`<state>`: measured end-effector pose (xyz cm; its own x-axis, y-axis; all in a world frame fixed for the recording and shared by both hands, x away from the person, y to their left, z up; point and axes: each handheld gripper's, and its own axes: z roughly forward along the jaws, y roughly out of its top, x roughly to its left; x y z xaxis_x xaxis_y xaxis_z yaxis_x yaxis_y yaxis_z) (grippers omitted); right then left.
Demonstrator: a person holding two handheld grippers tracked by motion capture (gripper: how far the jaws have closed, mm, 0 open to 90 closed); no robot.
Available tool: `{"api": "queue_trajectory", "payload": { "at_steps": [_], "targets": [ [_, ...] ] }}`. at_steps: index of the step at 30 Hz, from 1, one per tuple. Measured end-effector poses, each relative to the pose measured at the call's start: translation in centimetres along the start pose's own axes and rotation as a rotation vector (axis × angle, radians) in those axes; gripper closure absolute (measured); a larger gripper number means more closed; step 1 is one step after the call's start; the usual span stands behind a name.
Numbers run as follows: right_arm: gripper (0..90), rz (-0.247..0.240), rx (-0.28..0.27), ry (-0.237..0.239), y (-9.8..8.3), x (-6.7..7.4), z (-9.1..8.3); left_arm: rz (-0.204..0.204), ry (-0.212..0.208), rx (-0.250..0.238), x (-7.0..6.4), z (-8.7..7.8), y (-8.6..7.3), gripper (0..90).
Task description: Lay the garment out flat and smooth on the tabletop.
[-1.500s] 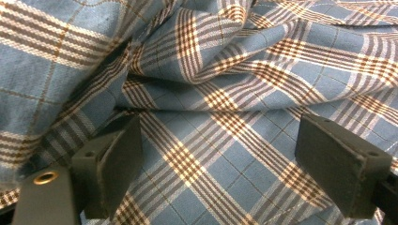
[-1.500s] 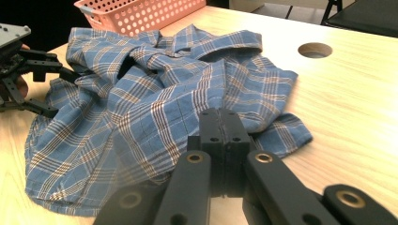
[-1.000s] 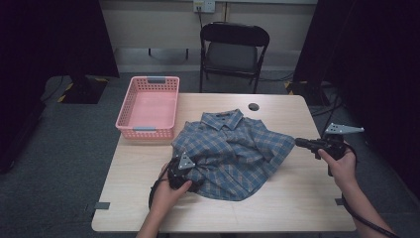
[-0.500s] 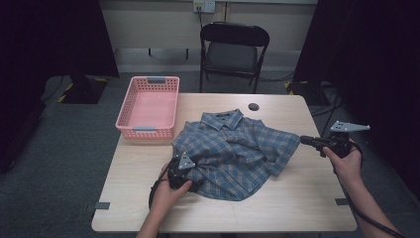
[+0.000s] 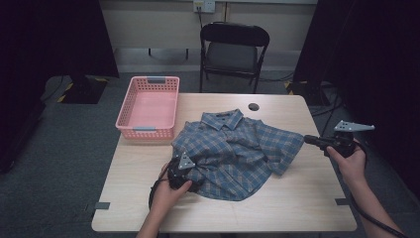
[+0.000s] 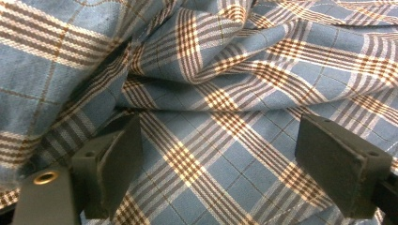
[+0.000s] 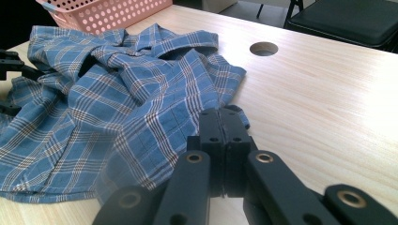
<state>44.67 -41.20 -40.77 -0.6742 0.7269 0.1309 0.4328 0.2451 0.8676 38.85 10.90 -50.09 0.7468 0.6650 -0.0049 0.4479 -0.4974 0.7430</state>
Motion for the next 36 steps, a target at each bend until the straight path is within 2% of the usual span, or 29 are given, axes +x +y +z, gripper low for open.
{"api": "queue_trajectory", "payload": {
  "at_steps": [36],
  "targets": [
    [89.6,0.018,-0.007,-0.05,-0.7,-1.7,-1.5,0.0,0.001,0.0,0.0,0.0,0.0,14.8]
  ]
}}
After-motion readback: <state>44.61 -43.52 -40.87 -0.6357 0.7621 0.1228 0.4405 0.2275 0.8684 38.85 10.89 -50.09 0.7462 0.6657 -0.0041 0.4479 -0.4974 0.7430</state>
